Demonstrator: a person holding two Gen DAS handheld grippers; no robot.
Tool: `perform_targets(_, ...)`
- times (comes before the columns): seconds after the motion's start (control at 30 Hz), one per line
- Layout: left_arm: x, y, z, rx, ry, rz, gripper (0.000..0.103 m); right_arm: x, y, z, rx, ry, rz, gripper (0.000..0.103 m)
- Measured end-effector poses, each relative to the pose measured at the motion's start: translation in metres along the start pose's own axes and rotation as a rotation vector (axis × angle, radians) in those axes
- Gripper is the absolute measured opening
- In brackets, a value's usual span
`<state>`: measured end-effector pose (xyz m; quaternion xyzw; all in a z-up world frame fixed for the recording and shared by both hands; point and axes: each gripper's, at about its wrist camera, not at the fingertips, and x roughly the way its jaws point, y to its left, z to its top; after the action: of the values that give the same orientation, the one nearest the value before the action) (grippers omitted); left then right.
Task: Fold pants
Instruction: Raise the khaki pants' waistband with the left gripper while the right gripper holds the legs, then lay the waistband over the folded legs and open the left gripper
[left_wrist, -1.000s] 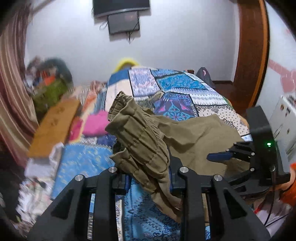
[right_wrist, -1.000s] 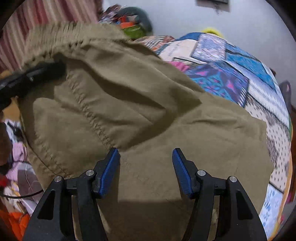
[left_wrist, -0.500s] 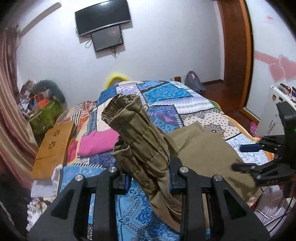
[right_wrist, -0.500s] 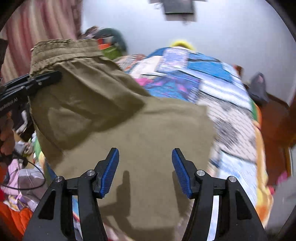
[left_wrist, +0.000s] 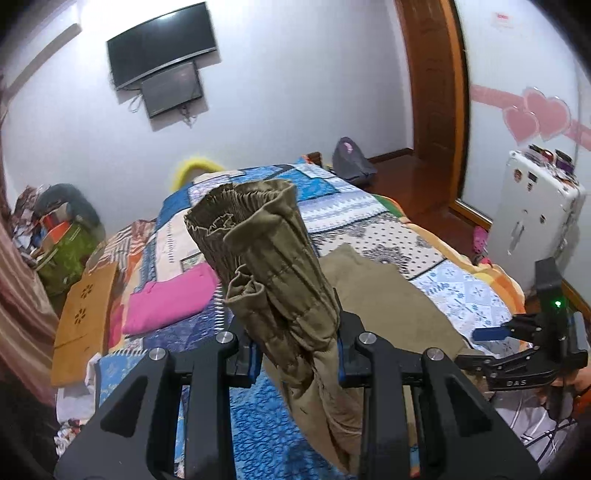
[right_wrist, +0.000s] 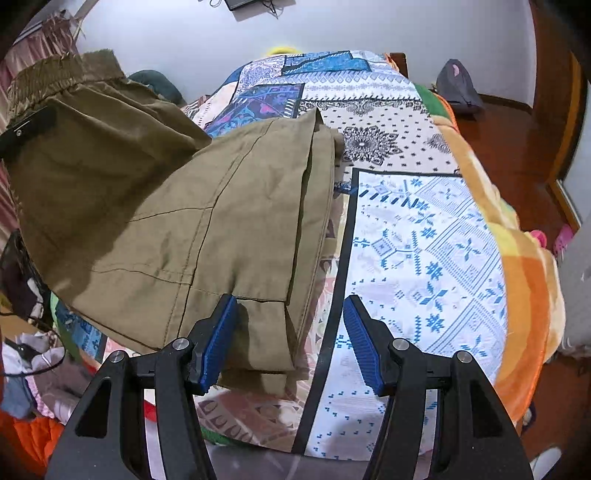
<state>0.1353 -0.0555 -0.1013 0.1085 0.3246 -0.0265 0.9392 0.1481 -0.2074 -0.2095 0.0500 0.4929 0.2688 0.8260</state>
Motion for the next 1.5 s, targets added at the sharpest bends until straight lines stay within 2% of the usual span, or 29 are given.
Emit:
perform_targets(0.33,0.03,-0.049,0.005,0.036,0.063,-0.141,0.029,0.0,-0.003,-0.004,0.006,-0.006,0.011,0.056)
perform_targets(0.5,0.054,-0.074,-0.006,0.056,0.14,-0.212,0.029,-0.001,-0.004,-0.004,0.017,-0.017,0.009,0.056)
perform_targets(0.7,0.071,-0.091,-0.021,0.064,0.209,-0.261,0.03,-0.003,-0.003,-0.005,0.009,-0.018,-0.004,0.056)
perform_targets(0.77,0.073,-0.095,-0.025,0.071,0.222,-0.267,0.036,-0.004,-0.002,-0.006,0.01,-0.019,-0.004,0.056)
perform_targets(0.8,0.073,-0.096,-0.026,0.071,0.23,-0.27,0.042,-0.004,-0.002,-0.006,0.01,-0.019,-0.005,0.056)
perform_targets(0.83,0.073,-0.093,-0.027,0.058,0.244,-0.287,0.064,-0.004,-0.002,-0.006,0.01,-0.02,-0.006,0.056)
perform_targets(0.87,0.071,-0.09,-0.028,0.04,0.246,-0.31,0.079,-0.004,-0.002,-0.006,0.011,-0.02,-0.008,0.056)
perform_targets(0.93,0.065,-0.083,-0.027,-0.002,0.226,-0.345,0.081,-0.006,-0.002,-0.006,0.014,-0.019,-0.013,0.056)
perform_targets(1.07,0.056,-0.073,-0.023,-0.018,0.215,-0.347,0.081,-0.012,-0.001,-0.005,0.015,-0.024,-0.033,0.056)
perform_targets(1.27,0.041,-0.038,-0.013,-0.088,0.189,-0.369,0.082,-0.026,0.003,-0.007,0.009,-0.048,-0.04,0.056)
perform_targets(1.33,0.038,-0.023,-0.011,-0.101,0.168,-0.339,0.084,-0.026,0.003,-0.006,0.011,-0.05,-0.041,0.056)
perform_targets(1.4,0.044,-0.01,-0.014,-0.102,0.164,-0.27,0.086,-0.026,0.006,-0.006,0.002,-0.043,-0.039,0.056)
perform_targets(1.5,0.065,0.004,-0.026,-0.108,0.239,-0.212,0.086,-0.022,0.012,-0.007,-0.024,-0.026,-0.036,0.056)
